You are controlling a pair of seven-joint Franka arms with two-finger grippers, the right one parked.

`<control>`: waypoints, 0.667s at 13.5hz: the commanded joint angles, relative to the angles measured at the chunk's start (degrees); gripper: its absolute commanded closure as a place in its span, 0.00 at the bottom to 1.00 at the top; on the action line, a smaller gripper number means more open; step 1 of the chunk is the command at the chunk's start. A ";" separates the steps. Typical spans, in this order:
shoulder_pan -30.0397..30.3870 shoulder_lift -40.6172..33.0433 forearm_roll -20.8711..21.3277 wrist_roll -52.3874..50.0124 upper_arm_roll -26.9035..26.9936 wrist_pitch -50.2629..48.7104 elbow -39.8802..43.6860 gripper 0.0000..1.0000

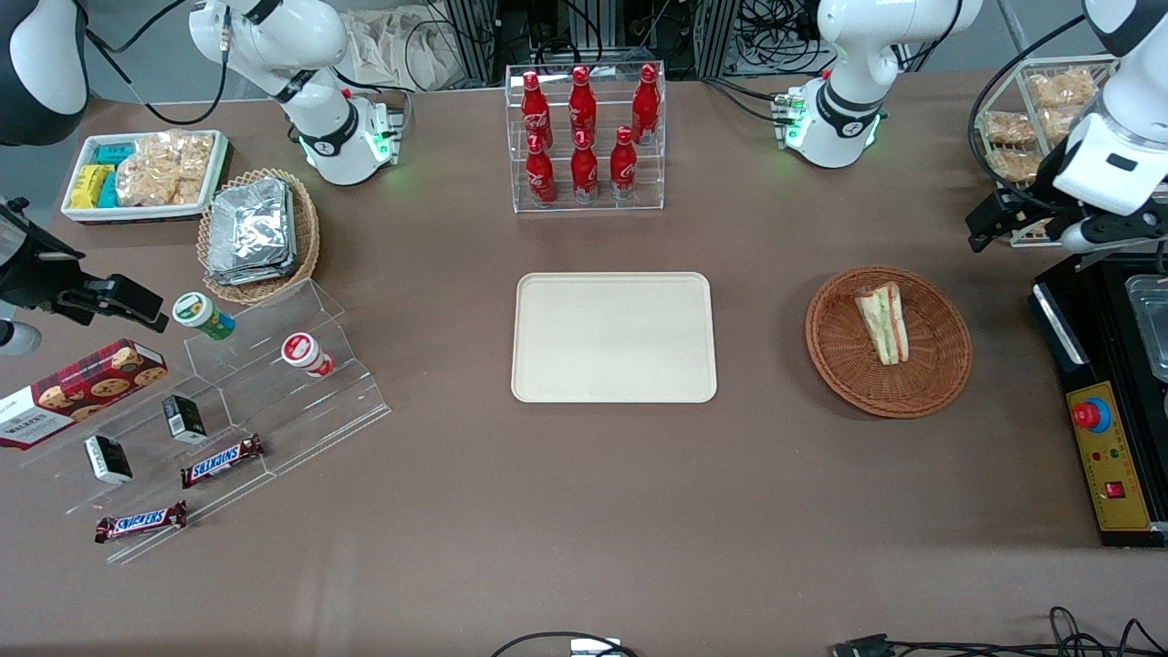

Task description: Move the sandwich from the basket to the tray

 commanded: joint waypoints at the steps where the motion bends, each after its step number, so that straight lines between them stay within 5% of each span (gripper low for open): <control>1: 0.20 3.12 -0.97 0.06 -0.10 -4.87 5.49 0.00; 9: 0.37 4.00 -0.79 -0.47 0.25 -1.95 -3.68 0.00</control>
